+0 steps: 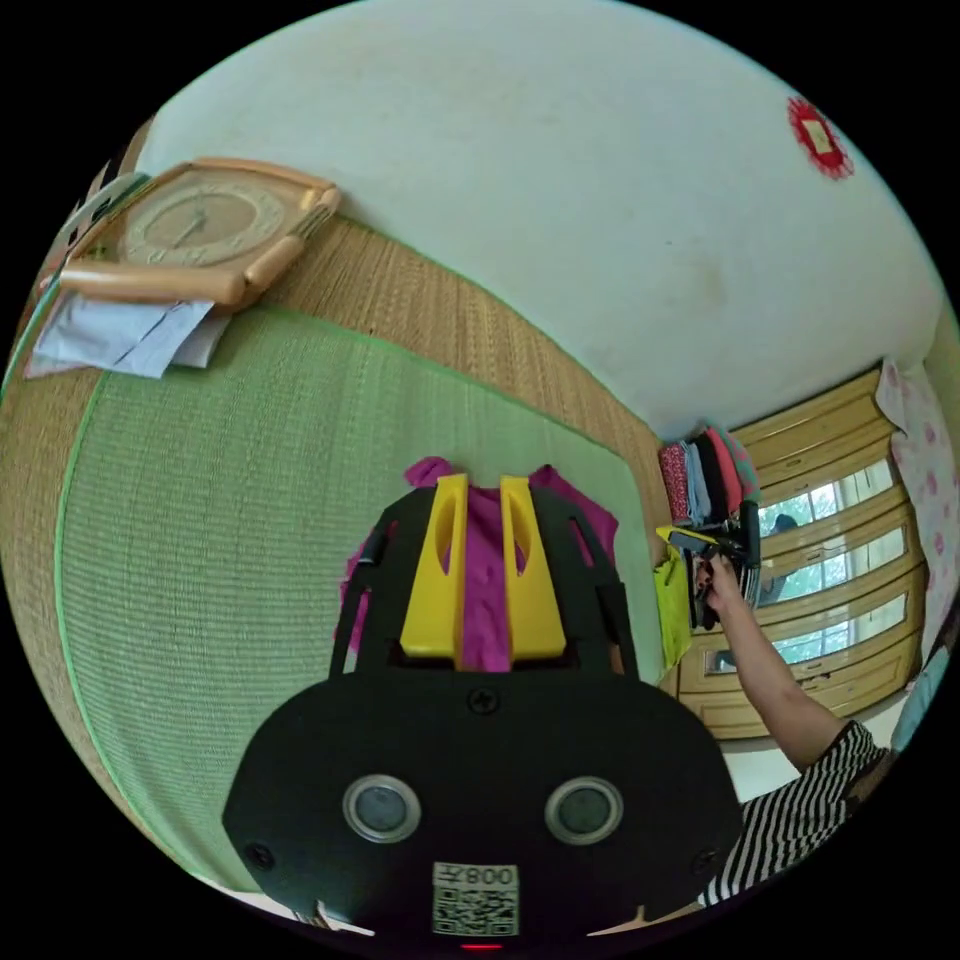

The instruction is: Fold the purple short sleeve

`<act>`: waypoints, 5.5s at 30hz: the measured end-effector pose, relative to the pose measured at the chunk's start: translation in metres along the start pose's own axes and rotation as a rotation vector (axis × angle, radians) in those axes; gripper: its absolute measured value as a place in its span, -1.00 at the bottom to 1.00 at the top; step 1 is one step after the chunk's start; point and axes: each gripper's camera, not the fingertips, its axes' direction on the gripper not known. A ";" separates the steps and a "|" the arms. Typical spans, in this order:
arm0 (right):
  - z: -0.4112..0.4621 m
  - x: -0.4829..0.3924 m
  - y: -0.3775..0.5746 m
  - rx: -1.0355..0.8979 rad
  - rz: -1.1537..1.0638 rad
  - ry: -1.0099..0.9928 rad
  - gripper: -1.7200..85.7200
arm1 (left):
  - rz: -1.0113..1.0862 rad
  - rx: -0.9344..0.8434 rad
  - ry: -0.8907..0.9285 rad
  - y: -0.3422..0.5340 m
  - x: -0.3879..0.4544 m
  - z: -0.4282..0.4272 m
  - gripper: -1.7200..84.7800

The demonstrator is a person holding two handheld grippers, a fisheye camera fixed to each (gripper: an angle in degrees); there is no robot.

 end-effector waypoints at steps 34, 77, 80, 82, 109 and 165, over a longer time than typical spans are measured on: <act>0.331 0.056 0.044 0.011 0.096 0.194 -0.95 | 0.339 -0.144 -0.319 -0.023 0.017 0.088 -0.74; 0.247 -0.048 0.613 -0.043 0.385 -0.259 -0.79 | -0.387 -0.302 0.192 0.316 -0.115 0.008 -0.74; 0.257 -0.070 0.642 -0.084 0.386 -0.256 -0.79 | -0.361 -0.309 0.153 0.316 -0.120 0.016 -0.73; 0.264 -0.085 0.648 -0.120 0.355 -0.214 -0.79 | -0.356 -0.299 0.131 0.312 -0.124 0.023 -0.73; 0.147 -0.072 0.702 -0.123 0.314 -0.412 -0.94 | -0.325 -0.189 0.169 0.309 -0.096 -0.028 -0.91; 0.190 -0.060 0.514 0.309 0.185 0.002 -0.89 | 0.880 -0.531 -0.167 -0.071 0.528 0.533 -0.92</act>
